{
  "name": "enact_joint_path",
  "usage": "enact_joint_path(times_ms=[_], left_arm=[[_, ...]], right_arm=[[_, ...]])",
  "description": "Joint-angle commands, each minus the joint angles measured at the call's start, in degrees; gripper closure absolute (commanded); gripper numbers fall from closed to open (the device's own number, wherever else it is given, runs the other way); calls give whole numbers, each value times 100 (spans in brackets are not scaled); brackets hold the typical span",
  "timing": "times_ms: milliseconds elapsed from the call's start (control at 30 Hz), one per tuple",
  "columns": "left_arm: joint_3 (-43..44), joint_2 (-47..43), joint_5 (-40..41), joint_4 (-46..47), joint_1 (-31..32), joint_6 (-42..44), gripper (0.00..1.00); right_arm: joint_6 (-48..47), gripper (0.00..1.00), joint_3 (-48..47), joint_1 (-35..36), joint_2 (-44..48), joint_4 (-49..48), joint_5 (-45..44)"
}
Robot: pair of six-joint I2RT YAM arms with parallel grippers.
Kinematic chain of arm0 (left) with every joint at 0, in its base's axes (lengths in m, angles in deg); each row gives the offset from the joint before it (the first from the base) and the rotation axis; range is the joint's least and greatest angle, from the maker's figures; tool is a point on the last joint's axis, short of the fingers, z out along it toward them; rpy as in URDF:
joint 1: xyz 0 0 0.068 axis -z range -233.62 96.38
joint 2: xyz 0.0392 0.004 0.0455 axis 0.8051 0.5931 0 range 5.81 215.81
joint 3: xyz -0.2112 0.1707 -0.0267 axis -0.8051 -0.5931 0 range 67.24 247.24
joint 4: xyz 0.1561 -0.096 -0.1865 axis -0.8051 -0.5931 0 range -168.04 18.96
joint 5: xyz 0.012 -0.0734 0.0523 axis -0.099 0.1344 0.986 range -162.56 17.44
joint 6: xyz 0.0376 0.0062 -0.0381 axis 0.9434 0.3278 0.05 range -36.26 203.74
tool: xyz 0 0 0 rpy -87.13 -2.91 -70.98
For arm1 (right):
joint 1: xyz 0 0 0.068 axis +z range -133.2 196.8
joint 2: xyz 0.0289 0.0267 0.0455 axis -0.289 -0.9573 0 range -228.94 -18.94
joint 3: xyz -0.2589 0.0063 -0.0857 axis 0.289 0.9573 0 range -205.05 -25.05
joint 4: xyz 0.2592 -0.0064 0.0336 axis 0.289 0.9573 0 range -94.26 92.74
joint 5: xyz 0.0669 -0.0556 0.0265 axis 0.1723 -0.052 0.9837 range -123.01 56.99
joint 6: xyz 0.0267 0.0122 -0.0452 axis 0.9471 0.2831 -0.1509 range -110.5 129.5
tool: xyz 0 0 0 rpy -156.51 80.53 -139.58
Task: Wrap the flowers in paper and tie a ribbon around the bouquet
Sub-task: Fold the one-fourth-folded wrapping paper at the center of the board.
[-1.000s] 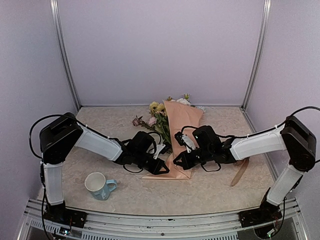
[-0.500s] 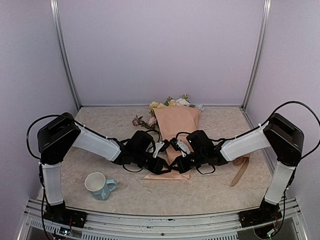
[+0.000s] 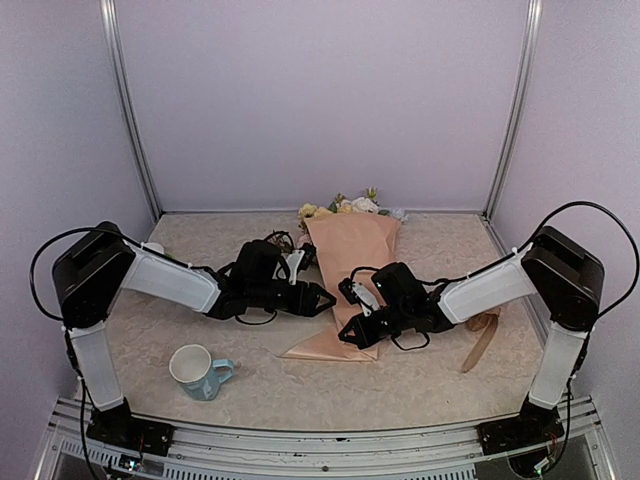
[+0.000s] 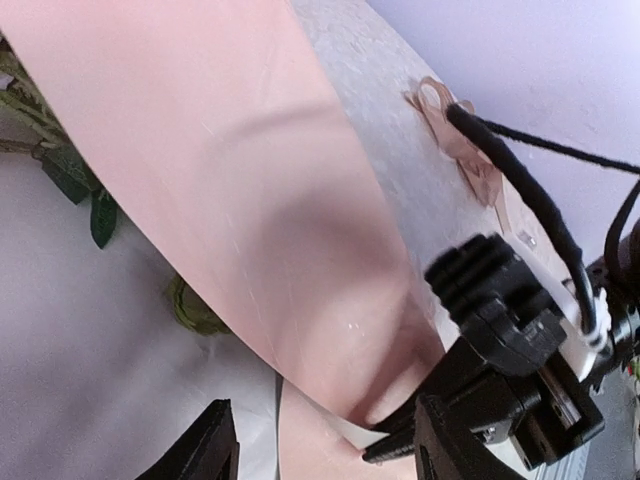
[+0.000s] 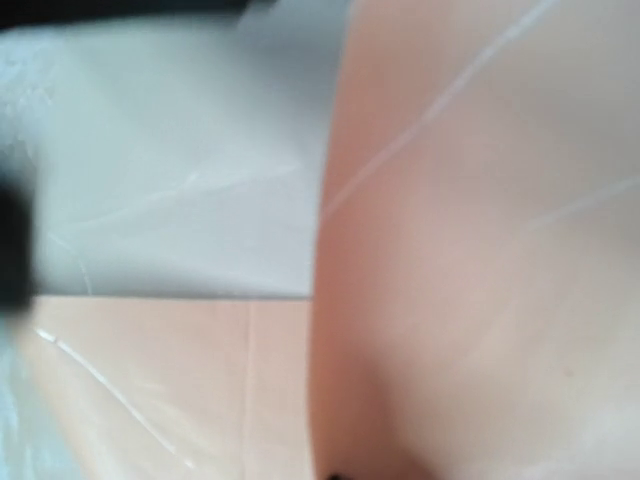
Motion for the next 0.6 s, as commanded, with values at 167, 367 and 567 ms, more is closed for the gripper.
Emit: enact_joint_path(times_ms=[167,367,567], left_arm=[[494,873,-592,975,-157,-816,46],[569,1062,-649,1034,-148,-871,77],[633,1204,-743,885,-178,-743,100]], right_arm=[[-79,100,58,46,60,-121,102],[-137,100,62,50,90,-117,116],[-266,100,2,53,126,56,73]])
